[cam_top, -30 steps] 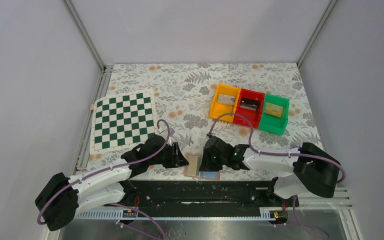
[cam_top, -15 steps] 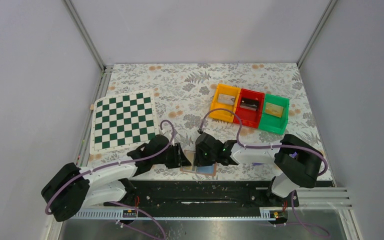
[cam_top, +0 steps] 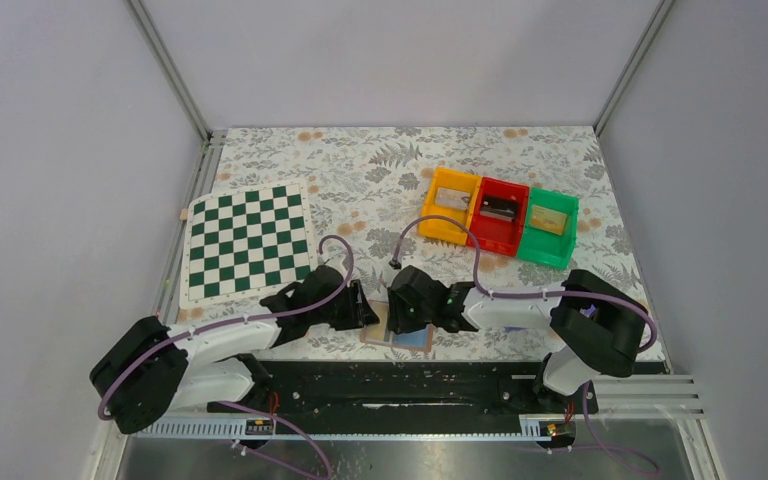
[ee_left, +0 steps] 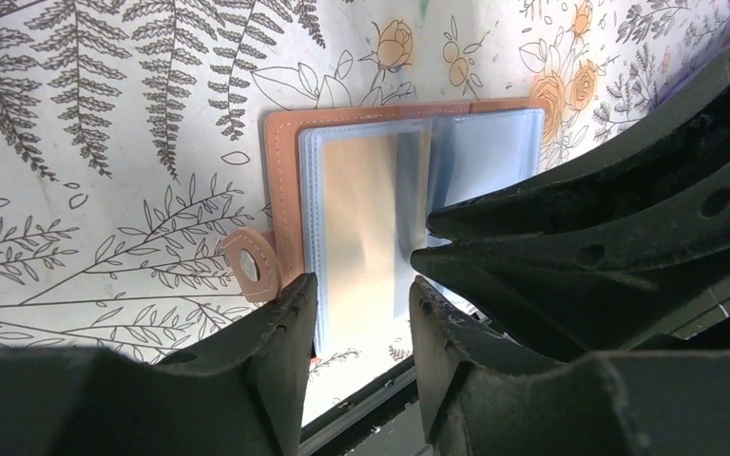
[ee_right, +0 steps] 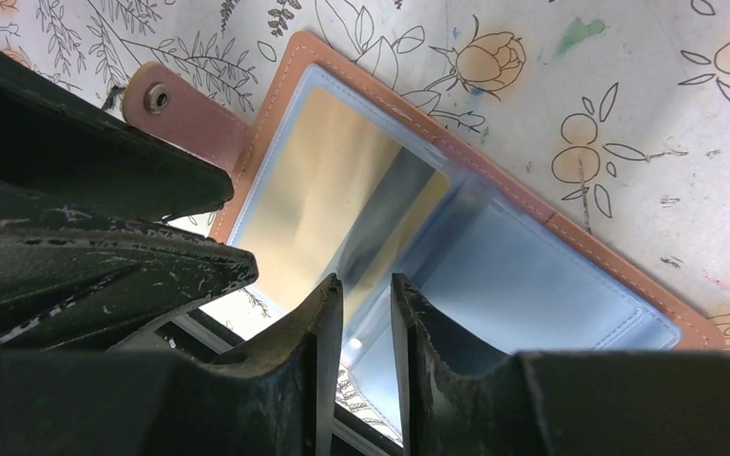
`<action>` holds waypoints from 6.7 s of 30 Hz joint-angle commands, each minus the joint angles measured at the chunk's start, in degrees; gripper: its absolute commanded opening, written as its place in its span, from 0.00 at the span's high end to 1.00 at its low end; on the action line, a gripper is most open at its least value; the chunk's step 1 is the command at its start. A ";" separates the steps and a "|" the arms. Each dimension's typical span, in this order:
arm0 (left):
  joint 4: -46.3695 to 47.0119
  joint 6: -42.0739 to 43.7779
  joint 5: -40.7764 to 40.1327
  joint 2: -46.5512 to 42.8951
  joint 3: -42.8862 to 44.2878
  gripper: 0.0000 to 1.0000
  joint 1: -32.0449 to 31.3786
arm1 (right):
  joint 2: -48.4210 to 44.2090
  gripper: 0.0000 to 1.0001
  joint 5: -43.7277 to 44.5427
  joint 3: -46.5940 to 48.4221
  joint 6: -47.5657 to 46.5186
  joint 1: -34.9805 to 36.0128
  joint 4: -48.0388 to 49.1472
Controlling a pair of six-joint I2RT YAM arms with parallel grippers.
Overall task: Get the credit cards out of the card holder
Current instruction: Remove the credit card from the card holder.
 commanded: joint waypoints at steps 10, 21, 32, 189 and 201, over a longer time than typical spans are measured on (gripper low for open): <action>12.21 -0.22 3.76 3.90 -1.60 0.66 0.14 | -2.73 0.64 2.61 -4.07 -0.66 -0.09 3.09; 9.73 -1.03 2.92 -0.01 -2.17 0.67 0.15 | -3.62 0.60 3.18 -5.19 0.22 -0.19 5.26; 6.61 0.61 -0.81 1.60 -1.31 0.62 0.16 | -4.60 0.60 3.48 -5.60 0.42 -0.21 5.35; 17.91 -11.59 -13.42 11.38 0.48 0.61 -13.75 | -26.59 0.89 -15.88 -17.64 3.48 -14.79 5.39; 19.40 -12.38 -12.73 12.27 -0.24 0.60 -13.75 | -14.50 0.92 -15.90 -17.41 6.01 -14.78 13.25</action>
